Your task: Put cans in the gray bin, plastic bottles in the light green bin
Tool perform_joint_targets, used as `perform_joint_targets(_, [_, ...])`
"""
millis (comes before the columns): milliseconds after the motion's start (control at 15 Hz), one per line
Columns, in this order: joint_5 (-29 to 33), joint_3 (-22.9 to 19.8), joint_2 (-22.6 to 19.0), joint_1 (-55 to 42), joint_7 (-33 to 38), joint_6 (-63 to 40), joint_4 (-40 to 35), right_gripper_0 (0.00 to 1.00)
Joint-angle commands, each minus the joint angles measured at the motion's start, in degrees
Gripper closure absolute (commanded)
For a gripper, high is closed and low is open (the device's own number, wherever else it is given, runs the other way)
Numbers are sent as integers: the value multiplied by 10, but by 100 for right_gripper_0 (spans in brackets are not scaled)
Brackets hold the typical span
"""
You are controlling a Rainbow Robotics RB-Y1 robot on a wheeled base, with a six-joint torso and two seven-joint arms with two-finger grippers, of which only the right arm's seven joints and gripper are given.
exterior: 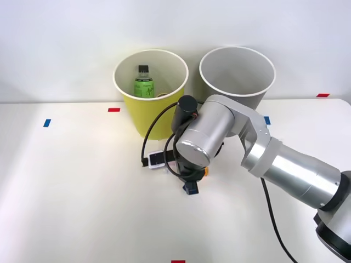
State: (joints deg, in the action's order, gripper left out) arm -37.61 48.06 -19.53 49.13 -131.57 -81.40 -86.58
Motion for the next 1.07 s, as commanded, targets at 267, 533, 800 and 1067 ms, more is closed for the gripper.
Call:
perform_joint_targets(267, [25,-16,36,0,-1,1,47,0])
perform_joint_targets(533, [43,-16,45,0,-1,1,47,0])
perform_joint_targets(800, [43,-17,40,0,-2,1,47,90])
perform_joint_targets(1067, [39,-17,35,-1,-1,1,47,93])
